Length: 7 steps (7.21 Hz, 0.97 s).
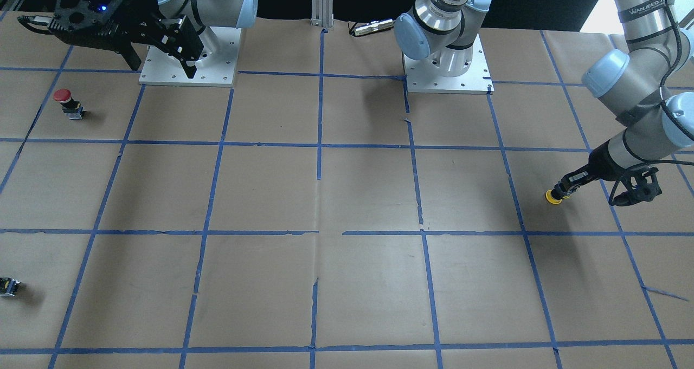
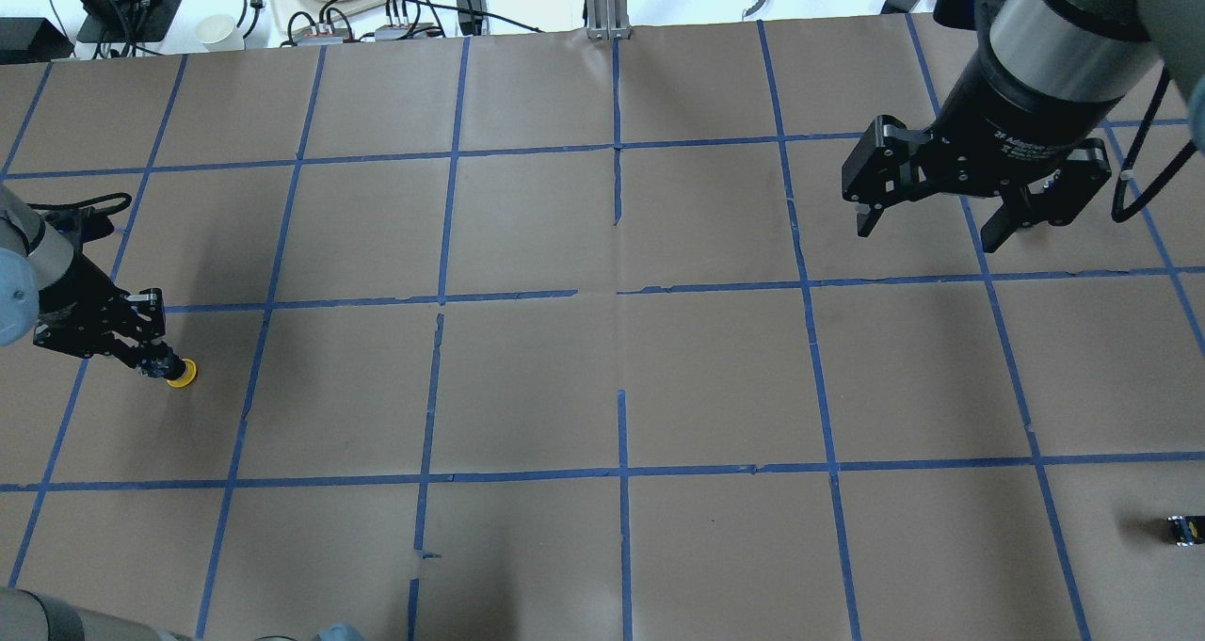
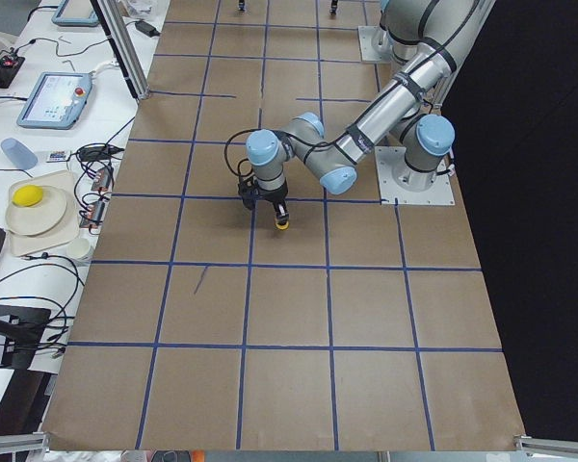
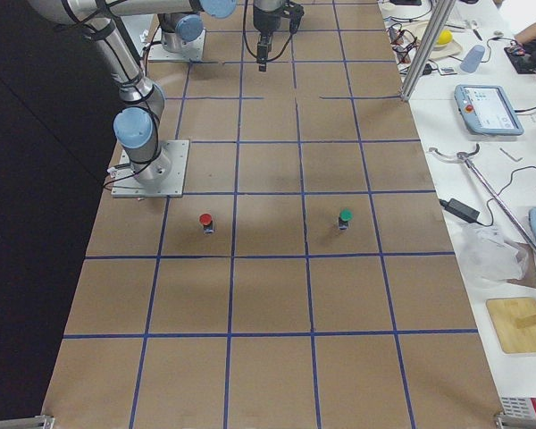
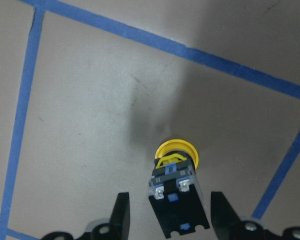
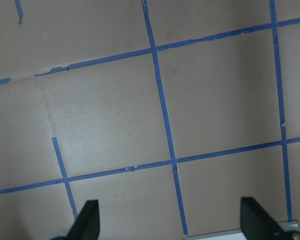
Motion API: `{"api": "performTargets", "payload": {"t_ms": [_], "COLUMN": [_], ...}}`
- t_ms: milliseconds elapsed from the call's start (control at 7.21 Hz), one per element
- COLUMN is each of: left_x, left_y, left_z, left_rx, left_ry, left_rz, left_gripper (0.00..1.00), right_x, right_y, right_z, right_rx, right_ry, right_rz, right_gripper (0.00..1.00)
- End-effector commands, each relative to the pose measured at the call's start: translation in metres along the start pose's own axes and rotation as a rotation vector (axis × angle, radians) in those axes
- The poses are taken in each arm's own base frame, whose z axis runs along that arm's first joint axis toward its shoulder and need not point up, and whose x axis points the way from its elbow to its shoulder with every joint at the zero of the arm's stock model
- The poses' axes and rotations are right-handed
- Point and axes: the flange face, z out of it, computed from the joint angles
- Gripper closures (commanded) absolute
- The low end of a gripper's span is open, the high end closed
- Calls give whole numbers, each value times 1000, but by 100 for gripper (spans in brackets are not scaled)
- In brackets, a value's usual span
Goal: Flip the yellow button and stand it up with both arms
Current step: 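Lift the yellow button with the left gripper and carry it toward the table center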
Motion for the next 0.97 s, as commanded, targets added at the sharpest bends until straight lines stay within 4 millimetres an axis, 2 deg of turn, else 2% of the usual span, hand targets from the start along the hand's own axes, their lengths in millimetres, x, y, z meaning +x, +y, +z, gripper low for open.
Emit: {"api": "performTargets", "payload": {"t_ms": [0, 139, 416, 555, 693, 832], "left_x": [5, 25, 56, 84, 129, 192], "left_y": [-1, 7, 16, 22, 32, 53], "left_z": [-7, -12, -14, -10, -11, -13], "left_rx": [7, -16, -90, -154, -213, -286], "left_ry": [31, 136, 421, 608, 731, 871], "left_rz": [7, 9, -120, -158, -182, -198], "left_gripper": [83, 83, 83, 83, 83, 83], "right_x": [0, 0, 1, 1, 1, 1], "right_y": [-2, -2, -2, -2, 0, -1], "right_z": [3, 2, 2, 3, 3, 6], "right_rx": [-6, -4, -3, -6, -14, -13], "right_ry": [5, 7, 11, 13, 16, 13], "right_rz": [-14, -12, -12, -12, -12, -6], "right_gripper": [0, 0, 0, 0, 0, 0]}}
